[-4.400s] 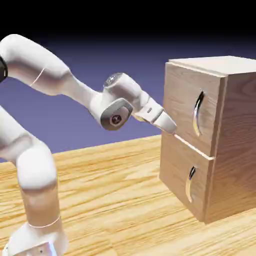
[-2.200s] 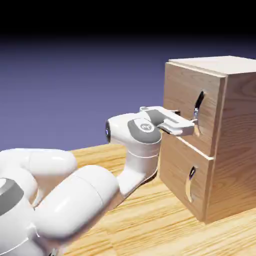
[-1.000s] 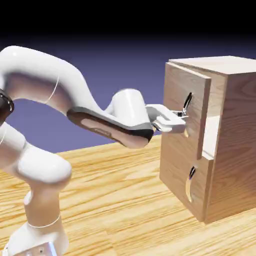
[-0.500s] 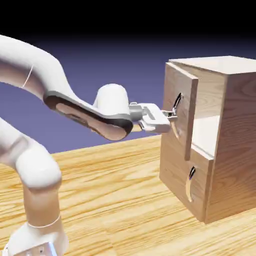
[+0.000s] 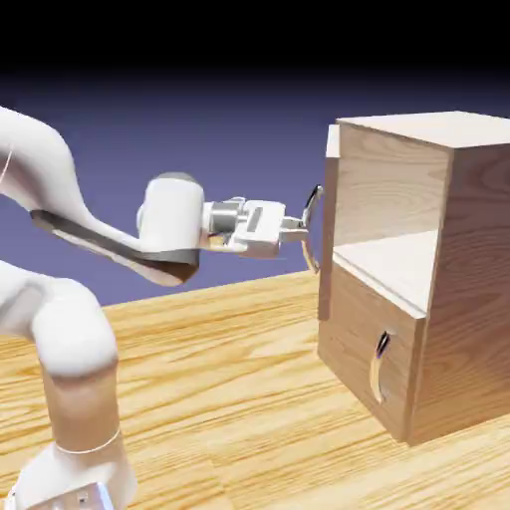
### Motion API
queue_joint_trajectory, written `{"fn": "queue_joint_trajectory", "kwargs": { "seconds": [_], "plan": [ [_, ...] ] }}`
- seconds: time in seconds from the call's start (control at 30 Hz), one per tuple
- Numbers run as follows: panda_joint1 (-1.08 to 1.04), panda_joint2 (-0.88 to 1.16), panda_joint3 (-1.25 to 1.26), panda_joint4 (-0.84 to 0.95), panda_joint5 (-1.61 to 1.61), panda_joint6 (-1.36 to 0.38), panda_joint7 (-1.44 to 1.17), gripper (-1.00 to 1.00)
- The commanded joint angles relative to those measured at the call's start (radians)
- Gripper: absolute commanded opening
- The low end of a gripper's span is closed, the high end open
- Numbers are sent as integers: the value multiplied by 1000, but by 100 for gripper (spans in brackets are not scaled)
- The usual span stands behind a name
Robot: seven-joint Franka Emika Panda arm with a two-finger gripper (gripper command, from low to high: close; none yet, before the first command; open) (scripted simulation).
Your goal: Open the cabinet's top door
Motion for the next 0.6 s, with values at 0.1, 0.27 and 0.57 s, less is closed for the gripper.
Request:
{"fn": "queue_joint_trajectory", "kwargs": {
  "seconds": [0.1,0.27,0.57],
  "plan": [
    [29,-21,93,-12,172,-92,-62,-100],
    [72,-11,224,3,389,-241,-117,-100],
    [74,149,518,167,757,-608,-137,-100]
  ]
}}
